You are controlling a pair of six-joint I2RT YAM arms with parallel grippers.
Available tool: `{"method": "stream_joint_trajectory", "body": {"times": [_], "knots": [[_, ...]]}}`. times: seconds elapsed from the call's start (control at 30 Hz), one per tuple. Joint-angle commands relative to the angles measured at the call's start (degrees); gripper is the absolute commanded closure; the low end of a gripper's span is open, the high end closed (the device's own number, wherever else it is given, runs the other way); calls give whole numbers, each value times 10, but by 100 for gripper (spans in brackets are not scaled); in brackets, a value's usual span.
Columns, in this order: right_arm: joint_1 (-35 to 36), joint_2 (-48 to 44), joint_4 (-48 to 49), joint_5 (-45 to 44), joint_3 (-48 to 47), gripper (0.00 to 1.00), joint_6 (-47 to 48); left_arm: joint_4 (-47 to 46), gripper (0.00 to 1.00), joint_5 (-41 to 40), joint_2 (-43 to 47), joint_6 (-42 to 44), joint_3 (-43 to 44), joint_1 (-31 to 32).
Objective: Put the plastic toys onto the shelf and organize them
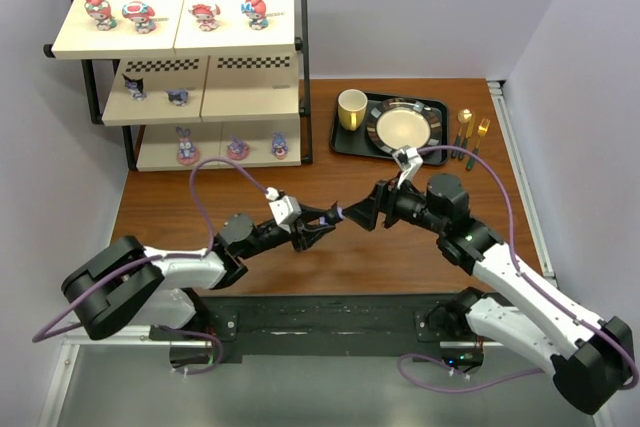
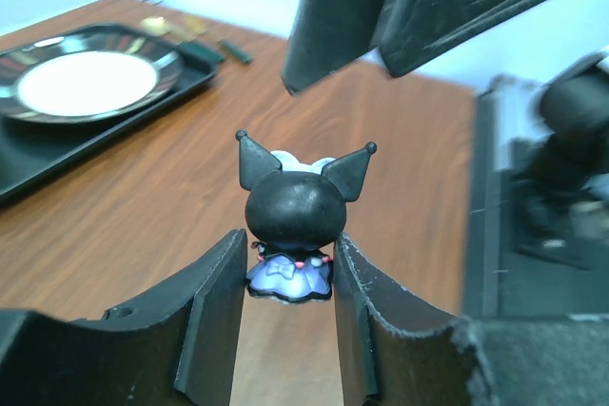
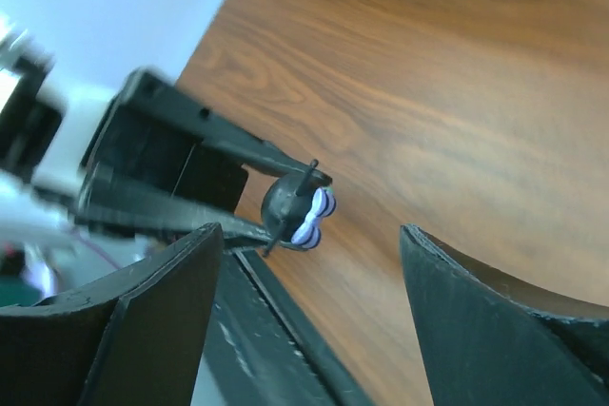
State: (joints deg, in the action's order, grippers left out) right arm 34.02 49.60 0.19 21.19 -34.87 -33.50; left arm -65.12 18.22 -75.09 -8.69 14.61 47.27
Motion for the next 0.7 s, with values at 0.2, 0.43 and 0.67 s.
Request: {"method": "stream_joint_trajectory", "body": {"times": [0.2,0.43,0.67], "knots": [[-1,0,97,227,-10,20,236,-217,95,172,23,-207,-45,-68],[0,35,161,300,-2,22,259,-232,95,180,28,-235,-34,-68],[0,53,140,323,-5,24,285,-237,95,171,42,-241,-32,-69]]}}
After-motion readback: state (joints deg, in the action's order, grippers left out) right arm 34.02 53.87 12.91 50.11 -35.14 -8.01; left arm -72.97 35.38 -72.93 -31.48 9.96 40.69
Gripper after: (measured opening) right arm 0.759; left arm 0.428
